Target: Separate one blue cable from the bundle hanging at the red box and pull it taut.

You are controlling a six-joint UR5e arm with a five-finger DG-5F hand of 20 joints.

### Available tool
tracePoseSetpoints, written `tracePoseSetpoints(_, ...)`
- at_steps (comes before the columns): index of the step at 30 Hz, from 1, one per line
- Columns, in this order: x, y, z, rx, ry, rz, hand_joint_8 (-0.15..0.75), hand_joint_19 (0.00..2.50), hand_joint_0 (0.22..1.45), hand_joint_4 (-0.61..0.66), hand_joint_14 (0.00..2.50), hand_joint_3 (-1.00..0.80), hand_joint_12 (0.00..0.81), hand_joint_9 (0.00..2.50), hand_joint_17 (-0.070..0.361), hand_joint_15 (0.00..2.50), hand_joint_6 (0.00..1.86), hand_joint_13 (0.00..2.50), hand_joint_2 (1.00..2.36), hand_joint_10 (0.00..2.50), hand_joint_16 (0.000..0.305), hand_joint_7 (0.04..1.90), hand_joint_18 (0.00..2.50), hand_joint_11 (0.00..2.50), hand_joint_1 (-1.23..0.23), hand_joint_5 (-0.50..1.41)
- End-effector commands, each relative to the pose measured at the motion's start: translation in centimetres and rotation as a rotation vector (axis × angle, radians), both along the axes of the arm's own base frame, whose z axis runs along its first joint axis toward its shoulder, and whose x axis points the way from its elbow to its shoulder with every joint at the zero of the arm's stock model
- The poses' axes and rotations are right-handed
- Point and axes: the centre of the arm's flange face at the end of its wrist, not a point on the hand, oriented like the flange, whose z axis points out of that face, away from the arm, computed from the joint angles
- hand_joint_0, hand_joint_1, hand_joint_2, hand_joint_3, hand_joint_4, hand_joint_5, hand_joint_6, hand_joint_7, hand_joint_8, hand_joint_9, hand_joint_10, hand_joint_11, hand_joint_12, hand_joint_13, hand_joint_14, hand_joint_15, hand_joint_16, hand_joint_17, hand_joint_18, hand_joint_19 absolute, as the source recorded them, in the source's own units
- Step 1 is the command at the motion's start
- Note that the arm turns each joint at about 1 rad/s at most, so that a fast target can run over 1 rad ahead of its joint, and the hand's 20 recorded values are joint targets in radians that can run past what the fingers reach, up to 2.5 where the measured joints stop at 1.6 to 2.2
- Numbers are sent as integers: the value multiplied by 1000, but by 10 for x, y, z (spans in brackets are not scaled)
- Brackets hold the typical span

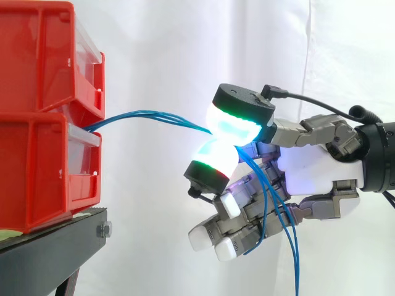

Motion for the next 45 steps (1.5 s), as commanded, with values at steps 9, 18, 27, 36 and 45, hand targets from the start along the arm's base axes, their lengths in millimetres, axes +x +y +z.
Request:
tracePoseSetpoints(9, 0, -1, 0, -1, 0, -2, 365, 454, 548, 169, 15, -500, 374, 1065, 97, 418, 894, 736, 1000, 21, 43, 1237, 556, 839, -356, -154)
tracePoseSetpoints(18, 1, -1, 2, -22, -2, -10, 384, 433, 603, 208, 15, -83, 394, 1053, 102, 413, 913, 742, 1021, 21, 45, 1363, 574, 875, -736, -151)
tracePoseSetpoints(27, 1, -1, 1, -34, -3, -11, 351, 381, 753, 132, 14, -359, 386, 964, 102, 377, 934, 677, 1010, 23, 45, 1440, 564, 876, -869, -175)
tracePoseSetpoints(36, 1, 1, 2, -38, -5, -11, 359, 398, 715, 210, 15, -500, 380, 1008, 100, 382, 930, 695, 1000, 24, 45, 1518, 579, 893, -823, -167)
tracePoseSetpoints(45, 2, 7, 2, -18, -10, -4, 349, 382, 703, 136, 15, -500, 375, 1026, 100, 383, 940, 720, 1000, 23, 44, 1424, 613, 899, -864, -168)
